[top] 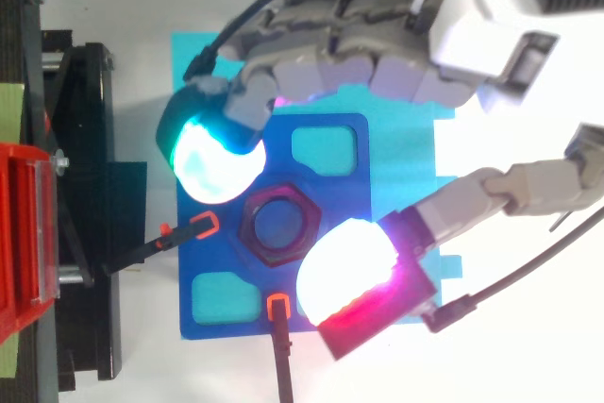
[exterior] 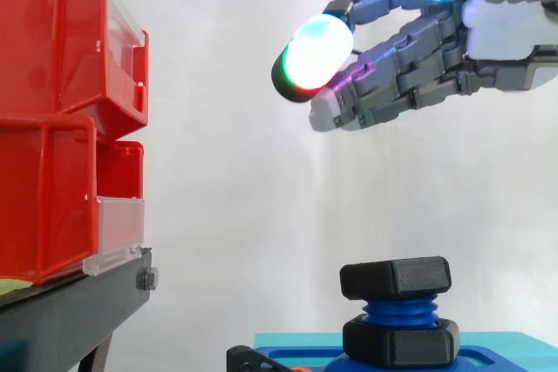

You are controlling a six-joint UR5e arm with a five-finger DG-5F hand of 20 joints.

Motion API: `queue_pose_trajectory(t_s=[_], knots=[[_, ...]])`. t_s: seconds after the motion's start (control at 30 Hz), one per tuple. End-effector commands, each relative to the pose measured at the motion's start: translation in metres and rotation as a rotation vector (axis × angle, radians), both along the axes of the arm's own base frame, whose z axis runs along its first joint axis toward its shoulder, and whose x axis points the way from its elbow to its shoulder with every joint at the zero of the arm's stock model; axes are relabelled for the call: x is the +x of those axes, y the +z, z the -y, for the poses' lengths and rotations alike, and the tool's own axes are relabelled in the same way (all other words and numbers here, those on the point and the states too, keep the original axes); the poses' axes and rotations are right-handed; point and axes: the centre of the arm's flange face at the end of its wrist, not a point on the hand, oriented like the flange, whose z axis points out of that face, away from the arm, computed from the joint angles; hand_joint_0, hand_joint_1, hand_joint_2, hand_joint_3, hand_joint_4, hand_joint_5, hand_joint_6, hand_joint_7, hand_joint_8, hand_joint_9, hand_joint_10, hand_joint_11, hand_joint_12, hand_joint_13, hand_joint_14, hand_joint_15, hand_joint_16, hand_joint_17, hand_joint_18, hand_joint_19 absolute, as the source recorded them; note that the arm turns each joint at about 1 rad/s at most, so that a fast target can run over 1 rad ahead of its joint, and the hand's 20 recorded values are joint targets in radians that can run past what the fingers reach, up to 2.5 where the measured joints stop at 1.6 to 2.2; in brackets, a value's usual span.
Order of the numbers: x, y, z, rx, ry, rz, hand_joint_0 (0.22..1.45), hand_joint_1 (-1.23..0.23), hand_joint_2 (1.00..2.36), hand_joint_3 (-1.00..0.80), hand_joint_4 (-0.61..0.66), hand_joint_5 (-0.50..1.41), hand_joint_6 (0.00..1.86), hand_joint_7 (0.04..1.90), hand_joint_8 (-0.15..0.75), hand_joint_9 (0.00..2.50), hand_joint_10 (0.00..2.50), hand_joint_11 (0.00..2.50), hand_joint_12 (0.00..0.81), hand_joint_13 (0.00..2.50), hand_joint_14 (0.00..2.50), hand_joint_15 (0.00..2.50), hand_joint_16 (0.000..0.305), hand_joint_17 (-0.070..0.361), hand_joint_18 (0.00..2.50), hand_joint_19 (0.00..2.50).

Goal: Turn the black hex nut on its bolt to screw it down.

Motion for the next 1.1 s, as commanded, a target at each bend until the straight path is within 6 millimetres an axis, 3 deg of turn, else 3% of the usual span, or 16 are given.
queue_pose_trajectory(t_s=[0.0, 0.27, 0.33, 0.8, 1.0, 1.07], knots=[[0.008, -0.011, -0.011, -0.041, -0.004, 0.001, 0.48, -0.51, 1.0, -0.5, 0.11, -0.15, 0.5, 0.94, 0.219, 0.71, 0.01, 0.19, 0.261, 0.48, 0.0, 0.0, 0.038, 0.085, 0.26, 0.05], [0.014, -0.018, -0.023, -0.129, -0.001, 0.004, 0.5, -0.53, 1.0, -0.5, 0.12, -0.13, 0.5, 1.02, 0.22, 0.8, 0.01, 0.28, 0.243, 0.63, 0.0, 0.08, 0.031, 0.07, 0.41, 0.14], [0.015, -0.018, -0.027, -0.143, 0.003, 0.008, 0.51, -0.54, 1.0, -0.5, 0.11, -0.13, 0.5, 1.02, 0.213, 0.84, 0.01, 0.3, 0.206, 0.68, 0.01, 0.14, 0.027, 0.062, 0.47, 0.17], [0.015, -0.019, -0.047, -0.369, 0.01, -0.014, 0.51, -0.56, 1.0, -0.5, 0.1, -0.12, 0.5, 1.02, 0.195, 0.93, 0.01, 0.31, 0.16, 0.69, 0.01, 0.14, 0.014, 0.032, 0.48, 0.18], [0.023, -0.042, -0.053, -0.391, 0.012, -0.037, 0.51, -0.56, 1.0, -0.5, 0.09, -0.12, 0.5, 1.03, 0.19, 0.91, 0.01, 0.32, 0.149, 0.65, 0.01, 0.12, 0.013, 0.029, 0.45, 0.14], [0.024, -0.04, -0.057, -0.389, 0.012, -0.023, 0.51, -0.56, 1.0, -0.5, 0.08, -0.12, 0.5, 1.01, 0.186, 0.91, 0.01, 0.31, 0.148, 0.64, 0.0, 0.12, 0.013, 0.028, 0.44, 0.13]])
